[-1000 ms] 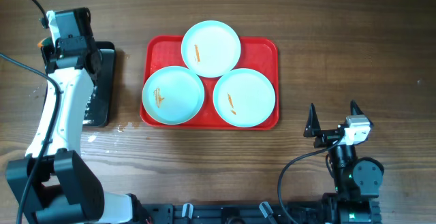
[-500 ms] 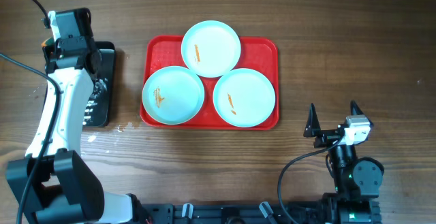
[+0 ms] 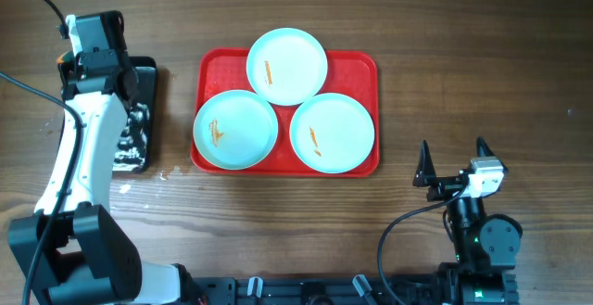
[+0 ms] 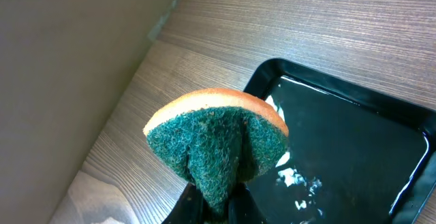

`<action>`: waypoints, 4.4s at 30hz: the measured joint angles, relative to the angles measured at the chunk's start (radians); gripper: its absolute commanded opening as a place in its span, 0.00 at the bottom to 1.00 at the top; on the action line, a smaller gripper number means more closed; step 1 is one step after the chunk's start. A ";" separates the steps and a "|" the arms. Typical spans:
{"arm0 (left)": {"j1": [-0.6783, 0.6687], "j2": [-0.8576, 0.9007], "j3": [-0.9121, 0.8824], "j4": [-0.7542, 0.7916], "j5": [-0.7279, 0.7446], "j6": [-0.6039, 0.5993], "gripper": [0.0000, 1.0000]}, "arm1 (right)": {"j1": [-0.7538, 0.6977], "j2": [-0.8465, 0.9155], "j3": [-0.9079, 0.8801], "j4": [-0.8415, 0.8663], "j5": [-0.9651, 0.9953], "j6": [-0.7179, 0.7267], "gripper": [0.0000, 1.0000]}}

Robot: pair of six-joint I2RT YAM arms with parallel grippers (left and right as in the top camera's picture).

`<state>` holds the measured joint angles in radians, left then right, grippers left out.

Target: Clean dirty plates on tray and stack at the side

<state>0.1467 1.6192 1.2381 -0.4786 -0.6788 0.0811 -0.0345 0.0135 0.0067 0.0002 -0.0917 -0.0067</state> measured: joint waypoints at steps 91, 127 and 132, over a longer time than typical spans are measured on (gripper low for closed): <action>0.114 -0.224 0.071 -0.009 0.208 -0.231 0.04 | 0.000 0.000 0.000 0.000 0.000 0.000 1.00; 0.193 -0.520 0.324 -0.383 0.467 -0.413 0.04 | 0.000 0.000 0.000 0.000 0.000 0.000 1.00; 0.193 -0.483 0.306 -0.451 0.520 -0.446 0.04 | 0.000 0.000 0.000 0.000 0.000 0.000 1.00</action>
<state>0.3397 1.1358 1.5440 -0.9295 -0.1585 -0.3653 -0.0349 0.0135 0.0067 0.0002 -0.0917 -0.0067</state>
